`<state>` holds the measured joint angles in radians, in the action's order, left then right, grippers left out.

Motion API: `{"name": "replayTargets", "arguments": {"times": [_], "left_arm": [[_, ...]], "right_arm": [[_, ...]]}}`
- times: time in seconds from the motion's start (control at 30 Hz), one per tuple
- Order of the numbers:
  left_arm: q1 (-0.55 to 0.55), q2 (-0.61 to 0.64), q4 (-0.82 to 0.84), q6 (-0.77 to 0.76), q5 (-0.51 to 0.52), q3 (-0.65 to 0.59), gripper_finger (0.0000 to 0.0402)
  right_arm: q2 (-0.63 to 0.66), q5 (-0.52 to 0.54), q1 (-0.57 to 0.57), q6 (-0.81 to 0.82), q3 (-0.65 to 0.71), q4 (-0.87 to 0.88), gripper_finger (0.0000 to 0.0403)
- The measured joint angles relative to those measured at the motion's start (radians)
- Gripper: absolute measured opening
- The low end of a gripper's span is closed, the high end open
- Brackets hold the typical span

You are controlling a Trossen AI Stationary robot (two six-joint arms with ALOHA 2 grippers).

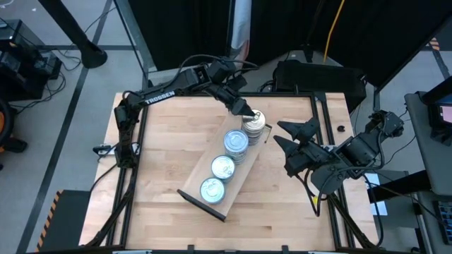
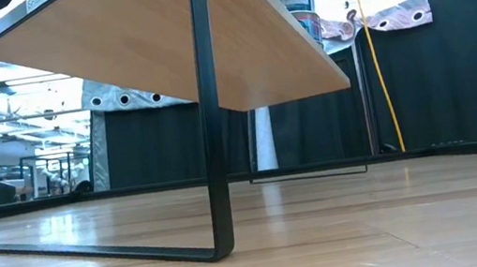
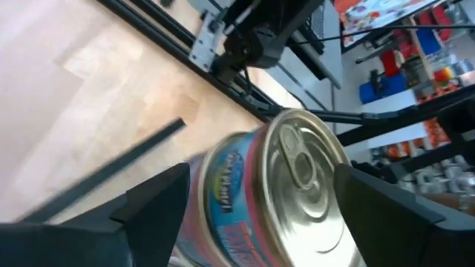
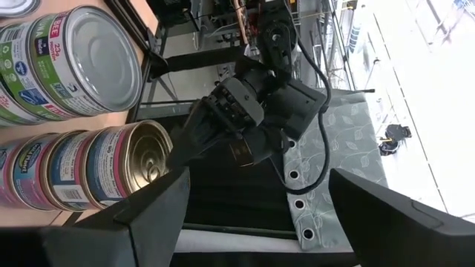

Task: Stack canned seafood by type on shelf
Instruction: Stack the blue-pink tuna can on top of the other blue-pink tuna can, then return to Home Position

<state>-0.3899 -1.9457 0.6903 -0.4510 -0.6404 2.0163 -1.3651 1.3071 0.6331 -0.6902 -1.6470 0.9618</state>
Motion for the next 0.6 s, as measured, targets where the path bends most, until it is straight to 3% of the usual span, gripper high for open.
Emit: {"name": "replayTargets", "arguments": {"times": [0.13, 0.33, 0.5, 0.6], "left_arm": [[-0.015, 0.011, 0.011, 0.062, 0.038, 0.008, 0.0331], [-0.030, 0.080, 0.099, 0.228, 0.118, 0.099, 0.0329], [0.010, 0.201, 0.205, 0.432, 0.283, 0.135, 0.0328], [0.062, 0.299, 0.259, 0.533, 0.331, 0.136, 0.0308]], "right_arm": [[0.000, -0.019, -0.001, 0.057, 0.000, 0.017, 0.0313], [-0.001, -0.058, -0.017, 0.469, 0.000, 0.095, 0.0313], [0.026, -0.094, -0.025, 0.705, 0.001, 0.188, 0.0311], [0.066, -0.172, -0.033, 0.801, 0.009, 0.213, 0.0281]]}}
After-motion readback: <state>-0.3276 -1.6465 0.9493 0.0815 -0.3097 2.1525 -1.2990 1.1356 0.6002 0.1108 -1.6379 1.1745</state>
